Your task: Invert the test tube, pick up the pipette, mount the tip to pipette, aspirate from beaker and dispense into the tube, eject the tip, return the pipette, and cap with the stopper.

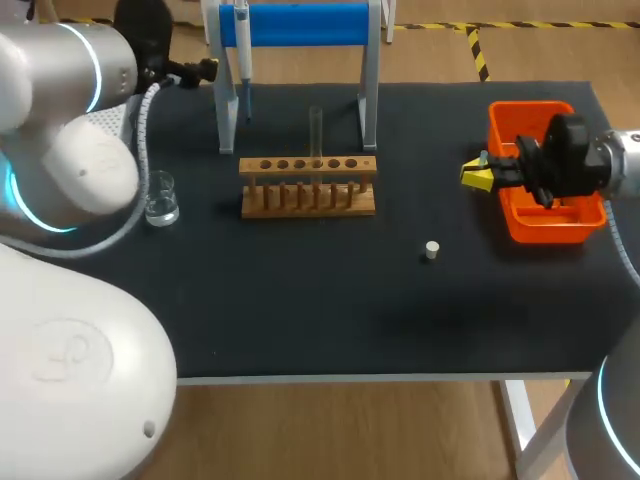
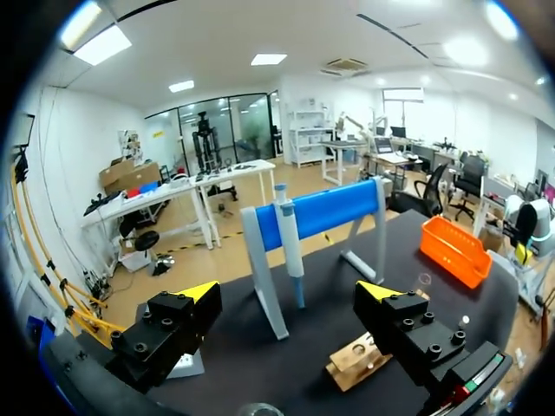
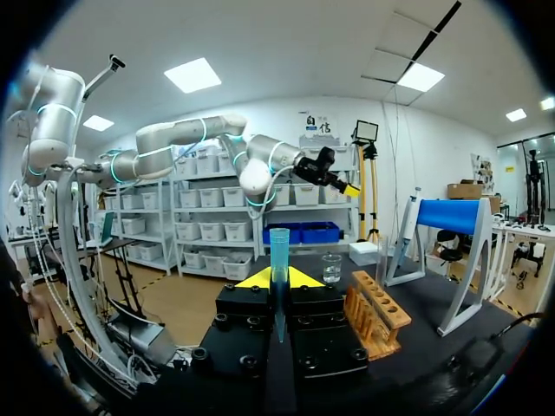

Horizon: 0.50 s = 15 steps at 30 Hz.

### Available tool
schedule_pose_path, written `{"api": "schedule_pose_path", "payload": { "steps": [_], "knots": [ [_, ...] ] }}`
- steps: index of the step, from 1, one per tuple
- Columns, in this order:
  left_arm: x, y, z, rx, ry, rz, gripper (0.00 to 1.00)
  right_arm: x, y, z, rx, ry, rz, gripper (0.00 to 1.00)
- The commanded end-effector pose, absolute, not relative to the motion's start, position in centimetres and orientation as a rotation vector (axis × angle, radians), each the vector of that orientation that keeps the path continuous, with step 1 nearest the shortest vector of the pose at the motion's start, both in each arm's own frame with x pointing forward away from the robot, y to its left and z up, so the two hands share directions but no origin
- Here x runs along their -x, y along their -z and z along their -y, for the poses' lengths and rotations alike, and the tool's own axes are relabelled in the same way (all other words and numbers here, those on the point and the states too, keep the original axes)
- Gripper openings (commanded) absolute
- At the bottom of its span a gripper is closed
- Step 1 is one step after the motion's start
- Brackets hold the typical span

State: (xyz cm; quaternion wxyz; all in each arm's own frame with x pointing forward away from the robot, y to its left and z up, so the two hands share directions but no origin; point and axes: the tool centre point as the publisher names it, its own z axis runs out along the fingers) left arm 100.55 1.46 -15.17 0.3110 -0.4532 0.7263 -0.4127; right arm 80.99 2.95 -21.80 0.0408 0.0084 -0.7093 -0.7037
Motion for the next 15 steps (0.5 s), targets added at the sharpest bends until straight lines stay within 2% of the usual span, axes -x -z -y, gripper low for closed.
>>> {"api": "schedule_pose_path", "payload": {
  "steps": [1,15],
  "knots": [
    [-101.2,15.6,-0.7,1.264,0.956,-1.754,1.0,-80.9,21.7,-2.9,-0.026,2.153,2.175,0.0],
    [-102.9,15.6,0.8,1.292,1.024,-1.676,1.0,-80.9,21.7,-2.9,-0.026,2.153,2.175,0.0]
  ]
}}
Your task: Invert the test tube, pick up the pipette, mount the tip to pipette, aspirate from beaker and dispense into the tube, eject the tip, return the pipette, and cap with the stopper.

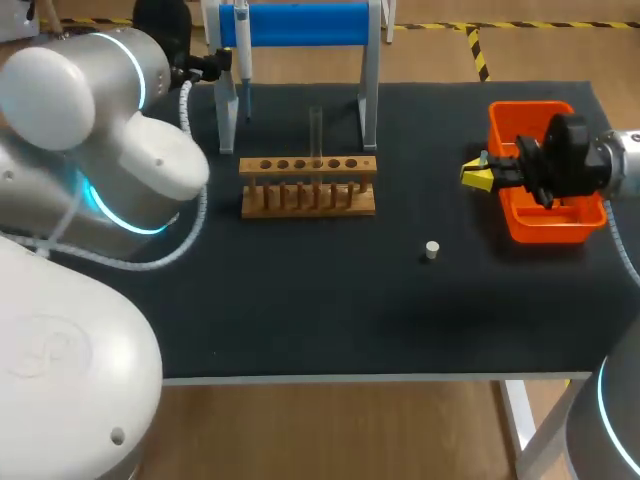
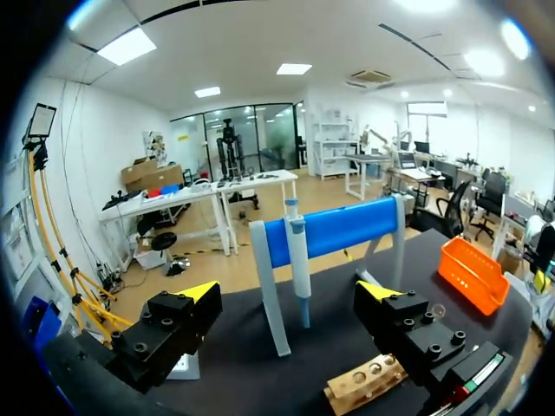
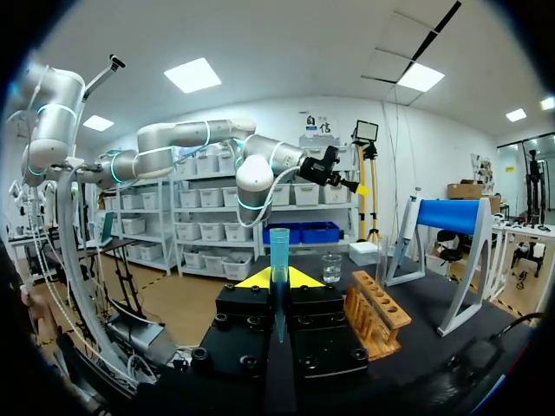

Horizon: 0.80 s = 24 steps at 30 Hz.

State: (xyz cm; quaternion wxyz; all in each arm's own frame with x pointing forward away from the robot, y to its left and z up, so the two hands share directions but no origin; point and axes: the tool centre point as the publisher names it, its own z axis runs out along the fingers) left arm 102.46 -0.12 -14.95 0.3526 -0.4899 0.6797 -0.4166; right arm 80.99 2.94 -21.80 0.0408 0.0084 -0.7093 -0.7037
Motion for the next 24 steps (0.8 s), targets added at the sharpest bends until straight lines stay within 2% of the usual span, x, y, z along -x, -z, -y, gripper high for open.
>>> {"api": "schedule_pose_path", "payload": {
  "steps": [1,24],
  "knots": [
    [-103.0,15.6,0.9,1.296,1.029,-1.672,1.0,-80.9,21.7,-2.9,-0.026,2.153,2.175,0.0],
    [-105.7,16.3,3.4,1.323,1.158,-1.611,1.0,-80.9,21.7,-2.9,-0.026,2.153,2.175,0.0]
  ]
}}
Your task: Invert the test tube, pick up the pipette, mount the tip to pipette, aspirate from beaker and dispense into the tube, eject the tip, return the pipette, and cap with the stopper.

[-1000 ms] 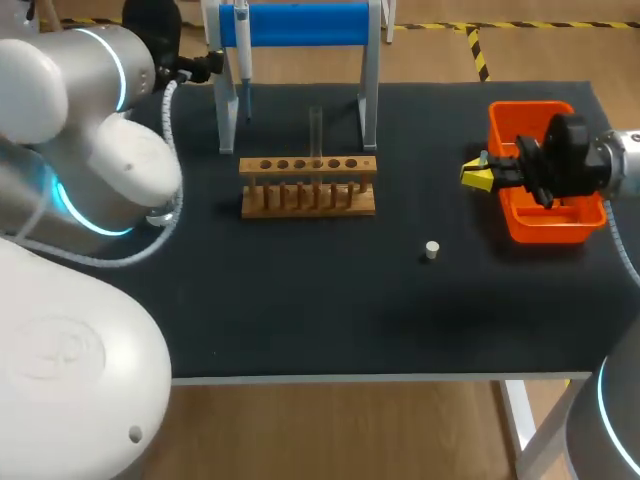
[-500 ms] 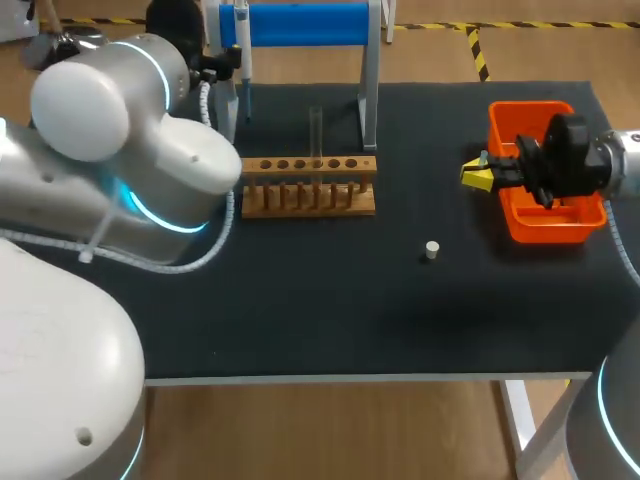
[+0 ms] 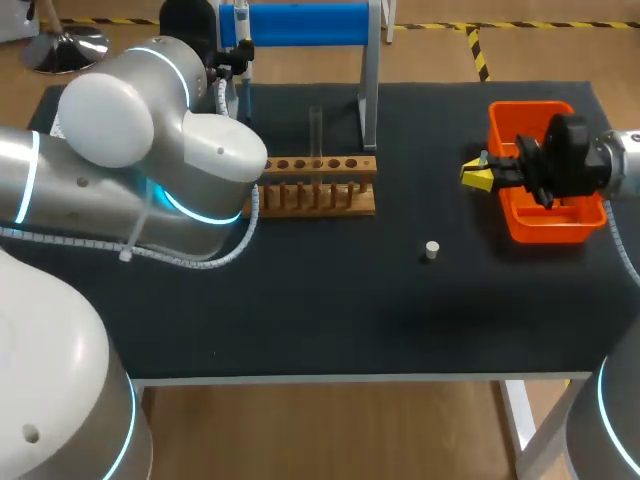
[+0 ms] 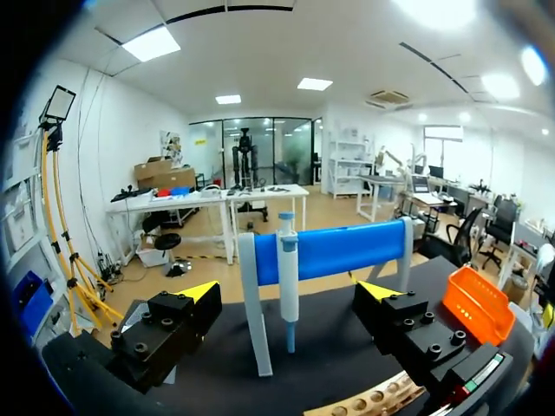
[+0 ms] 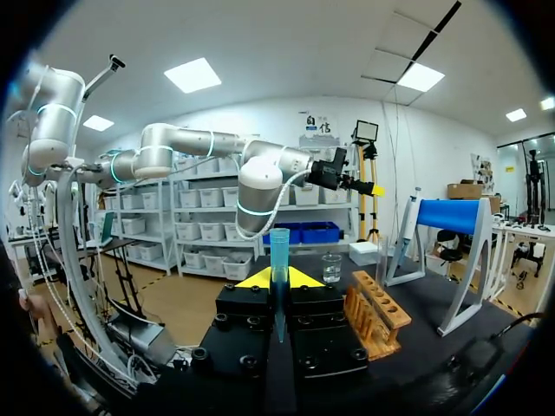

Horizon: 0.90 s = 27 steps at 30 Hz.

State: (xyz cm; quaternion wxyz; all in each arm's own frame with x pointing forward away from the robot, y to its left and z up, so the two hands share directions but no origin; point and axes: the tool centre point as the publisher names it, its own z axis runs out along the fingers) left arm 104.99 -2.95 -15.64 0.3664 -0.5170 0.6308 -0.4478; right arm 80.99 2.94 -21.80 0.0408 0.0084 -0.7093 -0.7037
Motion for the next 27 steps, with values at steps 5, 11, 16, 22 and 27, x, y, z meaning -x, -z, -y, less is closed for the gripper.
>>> {"api": "schedule_pose_path", "payload": {
  "steps": [5,11,16,22,27],
  "knots": [
    [-106.6,16.9,3.9,1.325,1.16,-1.623,1.0,-80.9,21.7,-2.9,-0.026,2.153,2.175,0.0],
    [-107.7,17.7,4.4,1.329,1.16,-1.633,1.0,-80.9,21.7,-2.9,-0.026,2.153,2.175,0.0],
    [-108.8,18.0,4.6,1.325,1.165,-1.636,1.0,-80.9,21.7,-2.9,-0.026,2.153,2.175,0.0],
    [-109.8,18.4,4.9,1.321,1.167,-1.637,1.0,-80.9,21.7,-2.9,-0.026,2.153,2.175,0.0],
    [-110.6,18.6,5.1,1.324,1.172,-1.635,1.0,-80.9,21.7,-2.9,-0.026,2.153,2.175,0.0]
  ]
}}
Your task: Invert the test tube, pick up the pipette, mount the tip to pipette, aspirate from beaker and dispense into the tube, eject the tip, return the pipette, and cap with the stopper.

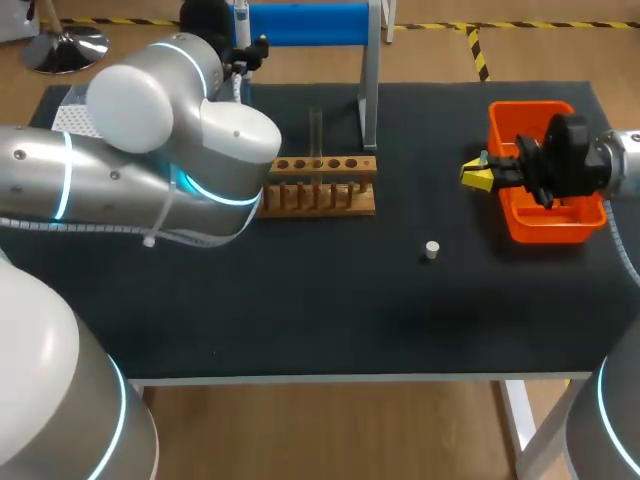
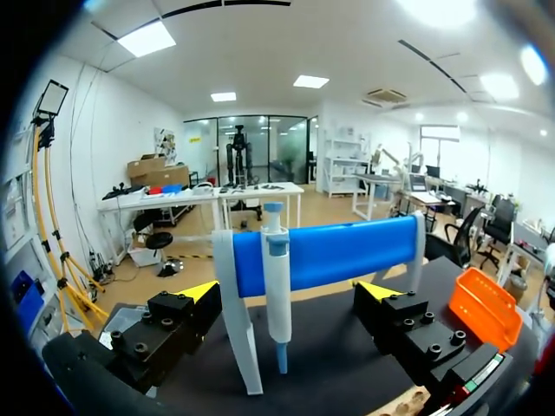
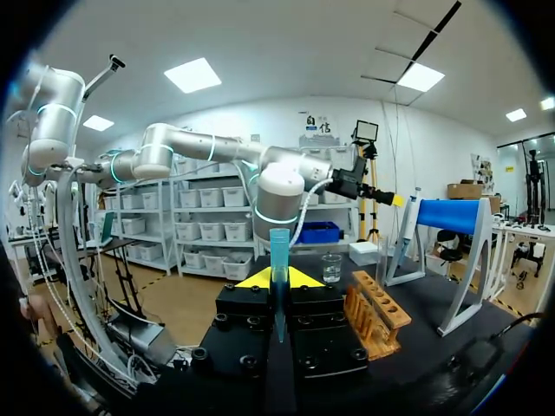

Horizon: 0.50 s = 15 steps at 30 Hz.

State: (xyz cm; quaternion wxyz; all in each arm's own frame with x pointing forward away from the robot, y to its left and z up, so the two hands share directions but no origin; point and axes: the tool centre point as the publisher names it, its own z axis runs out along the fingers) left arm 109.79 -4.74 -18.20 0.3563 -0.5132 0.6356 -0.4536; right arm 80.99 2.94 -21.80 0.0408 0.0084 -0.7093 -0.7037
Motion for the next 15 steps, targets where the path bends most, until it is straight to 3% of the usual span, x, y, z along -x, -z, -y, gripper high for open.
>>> {"api": "schedule_pose_path", "payload": {
  "steps": [1,15],
  "knots": [
    [-110.7,18.7,5.1,1.325,1.172,-1.634,1.0,-80.9,21.7,-2.9,-0.026,2.153,2.175,0.0],
    [-112.2,19.5,5.3,1.311,1.126,-1.614,1.0,-80.9,21.7,-2.9,-0.026,2.153,2.175,0.0]
  ]
}}
